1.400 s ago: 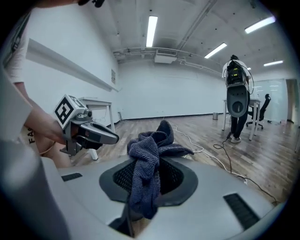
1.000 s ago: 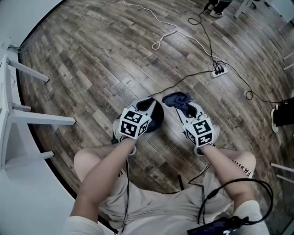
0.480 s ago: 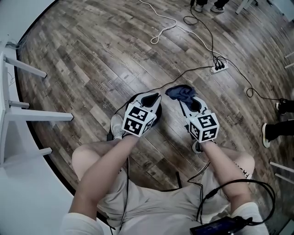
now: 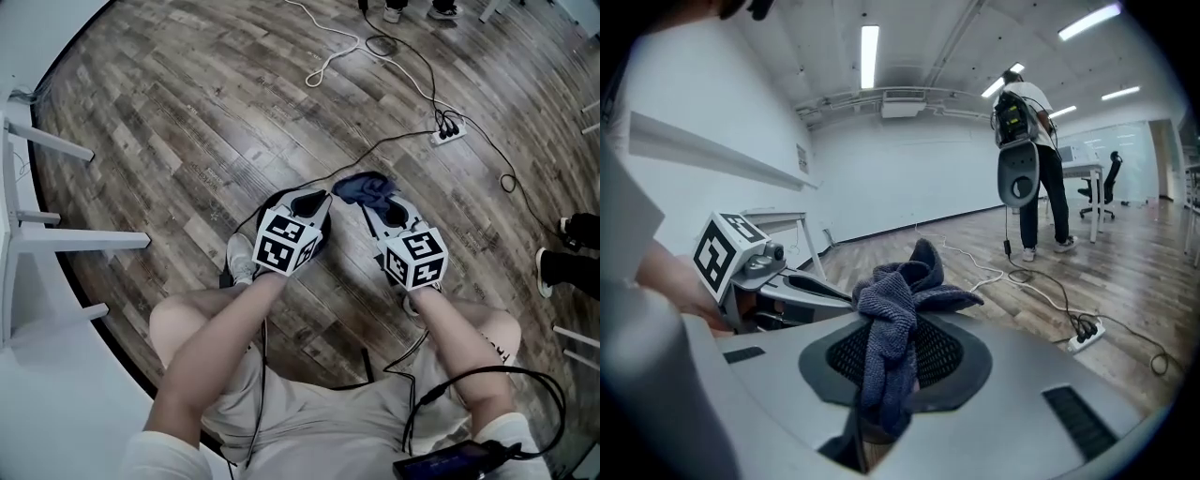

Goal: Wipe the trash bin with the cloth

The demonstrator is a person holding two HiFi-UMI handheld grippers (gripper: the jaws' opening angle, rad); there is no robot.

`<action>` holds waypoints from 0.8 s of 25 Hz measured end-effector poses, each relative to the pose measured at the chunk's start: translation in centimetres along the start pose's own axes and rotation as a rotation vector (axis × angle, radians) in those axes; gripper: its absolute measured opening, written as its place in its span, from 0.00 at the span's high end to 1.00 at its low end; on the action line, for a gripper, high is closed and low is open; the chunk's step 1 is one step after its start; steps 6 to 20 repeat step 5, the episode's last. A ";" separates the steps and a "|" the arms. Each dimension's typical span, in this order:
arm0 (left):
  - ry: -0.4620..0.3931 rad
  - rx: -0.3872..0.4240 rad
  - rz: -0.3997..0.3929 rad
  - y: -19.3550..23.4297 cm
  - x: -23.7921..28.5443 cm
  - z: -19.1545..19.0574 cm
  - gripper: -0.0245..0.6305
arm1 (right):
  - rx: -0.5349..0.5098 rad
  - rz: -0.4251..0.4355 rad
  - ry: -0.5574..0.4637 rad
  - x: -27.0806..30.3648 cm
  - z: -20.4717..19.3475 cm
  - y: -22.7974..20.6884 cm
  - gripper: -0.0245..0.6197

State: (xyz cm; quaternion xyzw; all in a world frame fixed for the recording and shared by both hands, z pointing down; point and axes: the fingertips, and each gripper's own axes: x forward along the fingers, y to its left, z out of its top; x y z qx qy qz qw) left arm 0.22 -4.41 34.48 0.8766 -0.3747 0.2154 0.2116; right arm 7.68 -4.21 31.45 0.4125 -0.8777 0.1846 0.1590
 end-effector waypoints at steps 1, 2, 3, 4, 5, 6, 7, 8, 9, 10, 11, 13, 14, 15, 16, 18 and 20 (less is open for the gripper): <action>0.002 0.003 -0.002 0.0 0.1 0.0 0.90 | 0.018 0.004 0.005 0.2 -0.2 0.0 0.84; 0.005 0.007 -0.004 0.0 0.2 0.0 0.90 | 0.032 0.009 0.009 0.4 -0.4 0.1 0.84; 0.008 0.010 -0.005 0.0 0.2 0.0 0.90 | 0.037 0.015 0.014 0.6 -0.6 0.2 0.84; 0.011 0.013 -0.005 0.1 0.3 -0.1 0.90 | 0.036 0.020 0.018 0.8 -0.7 0.4 0.84; 0.015 0.015 -0.006 0.2 0.3 -0.2 0.90 | 0.032 0.025 0.023 0.9 -0.8 0.5 0.84; 0.015 0.015 -0.006 0.2 0.3 -0.2 0.90 | 0.032 0.025 0.023 0.9 -0.8 0.5 0.84; 0.015 0.015 -0.006 0.2 0.3 -0.2 0.90 | 0.032 0.025 0.023 0.9 -0.8 0.5 0.84; 0.015 0.015 -0.006 0.2 0.3 -0.2 0.90 | 0.032 0.025 0.023 0.9 -0.8 0.5 0.84; 0.015 0.015 -0.006 0.2 0.3 -0.2 0.90 | 0.032 0.025 0.023 0.9 -0.8 0.5 0.84; 0.015 0.015 -0.006 0.2 0.3 -0.2 0.90 | 0.032 0.025 0.023 0.9 -0.8 0.5 0.84; 0.015 0.015 -0.006 0.2 0.3 -0.2 0.90 | 0.032 0.025 0.023 0.9 -0.8 0.5 0.84; 0.015 0.015 -0.006 0.2 0.3 -0.2 0.90 | 0.032 0.025 0.023 0.9 -0.8 0.5 0.84; 0.015 0.015 -0.006 0.2 0.3 -0.2 0.90 | 0.032 0.025 0.023 0.9 -0.8 0.5 0.84; 0.015 0.015 -0.006 0.2 0.3 -0.2 0.90 | 0.032 0.025 0.023 0.9 -0.8 0.5 0.84; 0.015 0.015 -0.006 0.2 0.3 -0.2 0.90 | 0.032 0.025 0.023 0.9 -0.8 0.5 0.84; 0.015 0.015 -0.006 0.2 0.3 -0.2 0.90 | 0.032 0.025 0.023 0.9 -0.8 0.5 0.84; 0.015 0.015 -0.006 0.2 0.3 -0.2 0.90 | 0.032 0.025 0.023 0.9 -0.8 0.5 0.84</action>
